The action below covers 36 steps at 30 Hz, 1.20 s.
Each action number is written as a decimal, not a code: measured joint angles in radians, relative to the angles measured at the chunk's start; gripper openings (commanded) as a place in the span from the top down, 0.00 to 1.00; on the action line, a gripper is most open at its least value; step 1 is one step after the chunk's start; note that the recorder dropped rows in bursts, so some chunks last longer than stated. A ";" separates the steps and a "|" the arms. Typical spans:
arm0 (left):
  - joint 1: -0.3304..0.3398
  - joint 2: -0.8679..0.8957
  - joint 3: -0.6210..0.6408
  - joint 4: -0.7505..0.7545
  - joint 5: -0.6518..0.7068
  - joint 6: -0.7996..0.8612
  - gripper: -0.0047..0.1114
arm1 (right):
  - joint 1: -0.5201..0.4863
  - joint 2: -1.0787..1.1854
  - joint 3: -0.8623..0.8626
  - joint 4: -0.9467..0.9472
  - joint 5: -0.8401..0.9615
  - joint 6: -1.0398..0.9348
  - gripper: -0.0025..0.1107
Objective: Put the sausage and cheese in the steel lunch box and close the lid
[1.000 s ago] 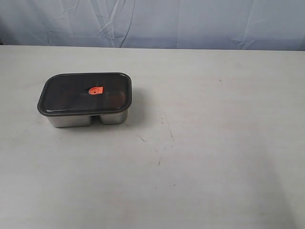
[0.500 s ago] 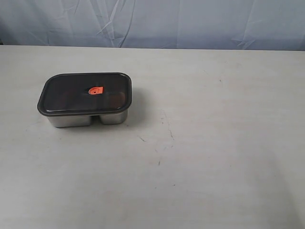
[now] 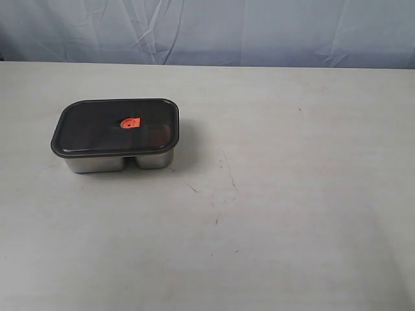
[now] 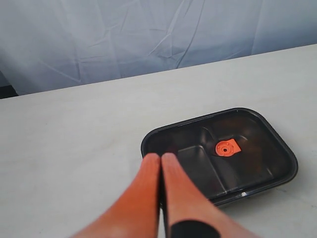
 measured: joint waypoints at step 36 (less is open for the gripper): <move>0.000 -0.235 0.211 0.083 -0.122 -0.087 0.96 | 0.000 -0.002 0.000 0.000 0.058 0.000 0.99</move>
